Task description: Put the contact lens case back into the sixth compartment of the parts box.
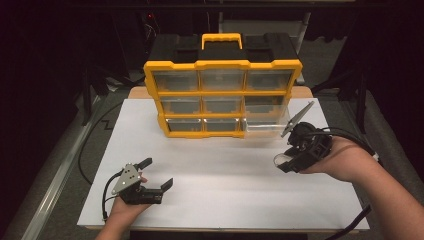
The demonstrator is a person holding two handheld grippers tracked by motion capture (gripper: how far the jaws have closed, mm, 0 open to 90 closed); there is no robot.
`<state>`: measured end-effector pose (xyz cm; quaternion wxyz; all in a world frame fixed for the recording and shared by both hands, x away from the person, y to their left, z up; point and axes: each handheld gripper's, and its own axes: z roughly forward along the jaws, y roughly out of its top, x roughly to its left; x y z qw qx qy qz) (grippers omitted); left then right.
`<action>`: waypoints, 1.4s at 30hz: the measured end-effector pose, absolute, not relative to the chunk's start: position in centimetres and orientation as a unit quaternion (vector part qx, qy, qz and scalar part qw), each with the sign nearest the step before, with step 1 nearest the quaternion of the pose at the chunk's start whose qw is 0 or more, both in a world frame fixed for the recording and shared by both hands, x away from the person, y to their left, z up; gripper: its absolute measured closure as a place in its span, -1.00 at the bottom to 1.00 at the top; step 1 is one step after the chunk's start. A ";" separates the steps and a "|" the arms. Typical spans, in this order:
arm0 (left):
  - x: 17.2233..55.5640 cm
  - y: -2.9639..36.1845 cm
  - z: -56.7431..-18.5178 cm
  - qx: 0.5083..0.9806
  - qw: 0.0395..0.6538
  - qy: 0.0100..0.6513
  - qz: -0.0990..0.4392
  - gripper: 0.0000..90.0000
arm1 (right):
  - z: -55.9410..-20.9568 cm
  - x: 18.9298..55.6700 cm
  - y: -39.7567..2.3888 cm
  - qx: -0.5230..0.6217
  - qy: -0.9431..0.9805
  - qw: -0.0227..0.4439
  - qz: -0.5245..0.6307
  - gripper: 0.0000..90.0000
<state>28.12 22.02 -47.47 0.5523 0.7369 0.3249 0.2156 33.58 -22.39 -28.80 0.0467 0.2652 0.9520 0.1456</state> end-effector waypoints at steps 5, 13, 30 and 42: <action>28.1 22.0 -47.5 0.737 0.553 0.324 0.215 -0.99 | -27.9 33.7 -22.5 0.268 0.950 0.053 0.150 0.11; 28.1 22.1 -47.4 0.740 0.551 0.321 0.214 -0.99 | -26.5 33.9 -22.4 0.264 0.950 0.064 0.153 0.11; 28.0 22.1 -47.4 0.739 0.554 0.319 0.213 -0.99 | -24.0 34.6 -22.0 0.264 0.947 0.079 0.163 0.11; 28.0 22.1 -47.4 0.738 0.555 0.319 0.212 -0.99 | -22.8 35.8 -21.6 0.269 0.945 0.084 0.168 0.11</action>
